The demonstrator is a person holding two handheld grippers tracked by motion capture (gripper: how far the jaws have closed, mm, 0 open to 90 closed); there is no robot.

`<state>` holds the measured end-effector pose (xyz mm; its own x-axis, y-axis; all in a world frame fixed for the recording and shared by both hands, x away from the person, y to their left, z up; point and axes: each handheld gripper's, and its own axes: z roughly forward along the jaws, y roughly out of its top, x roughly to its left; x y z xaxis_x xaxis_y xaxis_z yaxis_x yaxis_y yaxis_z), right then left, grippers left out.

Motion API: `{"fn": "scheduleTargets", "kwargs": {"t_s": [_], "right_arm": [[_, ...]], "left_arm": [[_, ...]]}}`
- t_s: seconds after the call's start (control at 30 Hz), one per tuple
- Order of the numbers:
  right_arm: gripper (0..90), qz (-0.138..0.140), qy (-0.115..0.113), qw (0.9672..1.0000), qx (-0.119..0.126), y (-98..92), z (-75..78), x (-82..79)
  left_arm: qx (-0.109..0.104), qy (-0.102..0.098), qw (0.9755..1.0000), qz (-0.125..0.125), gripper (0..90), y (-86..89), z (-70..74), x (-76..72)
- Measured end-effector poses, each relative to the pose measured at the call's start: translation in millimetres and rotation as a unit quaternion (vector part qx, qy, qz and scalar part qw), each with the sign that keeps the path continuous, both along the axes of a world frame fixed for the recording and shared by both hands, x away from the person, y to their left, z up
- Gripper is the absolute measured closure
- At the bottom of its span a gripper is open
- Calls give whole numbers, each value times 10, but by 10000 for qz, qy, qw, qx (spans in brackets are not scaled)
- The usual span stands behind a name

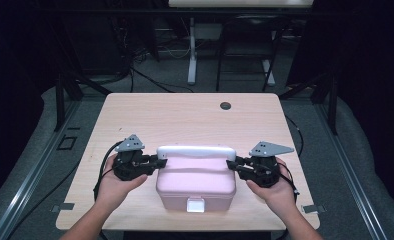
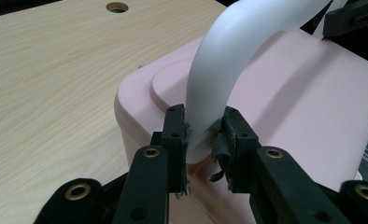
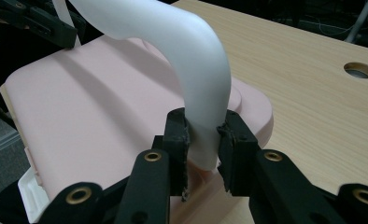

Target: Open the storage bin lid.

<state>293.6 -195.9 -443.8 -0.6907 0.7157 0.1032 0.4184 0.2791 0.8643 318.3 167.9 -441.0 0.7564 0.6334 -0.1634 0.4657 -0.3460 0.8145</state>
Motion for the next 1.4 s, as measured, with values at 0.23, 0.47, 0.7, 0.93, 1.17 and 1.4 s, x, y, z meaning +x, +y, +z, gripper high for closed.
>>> {"fn": "scheduleTargets", "kwargs": {"t_s": [0.23, 0.47, 0.7, 0.93, 1.17, 1.4], "right_arm": [[740, -26, -54, 9999, 93, -1, 46, 4], [740, -77, -87, 9998, 168, -4, 103, 25], [741, -105, -72, 9995, 303, -10, 150, 67], [740, -139, -55, 9995, 275, 9, 213, 99], [741, -155, 25, 9991, 384, -1, 229, 134], [741, -161, 17, 9991, 401, -1, 231, 117]], "left_arm": [[25, -35, 10000, -21, 740, 12, 81, 3], [-39, -76, 10000, 51, 740, 9, 135, 15], [-132, -30, 9999, 63, 741, 26, 187, 64], [-180, 33, 9998, 99, 740, 38, 250, 96], [-203, 72, 9997, 105, 738, 42, 263, 133], [-192, 58, 9998, 93, 736, 45, 260, 123]]}}
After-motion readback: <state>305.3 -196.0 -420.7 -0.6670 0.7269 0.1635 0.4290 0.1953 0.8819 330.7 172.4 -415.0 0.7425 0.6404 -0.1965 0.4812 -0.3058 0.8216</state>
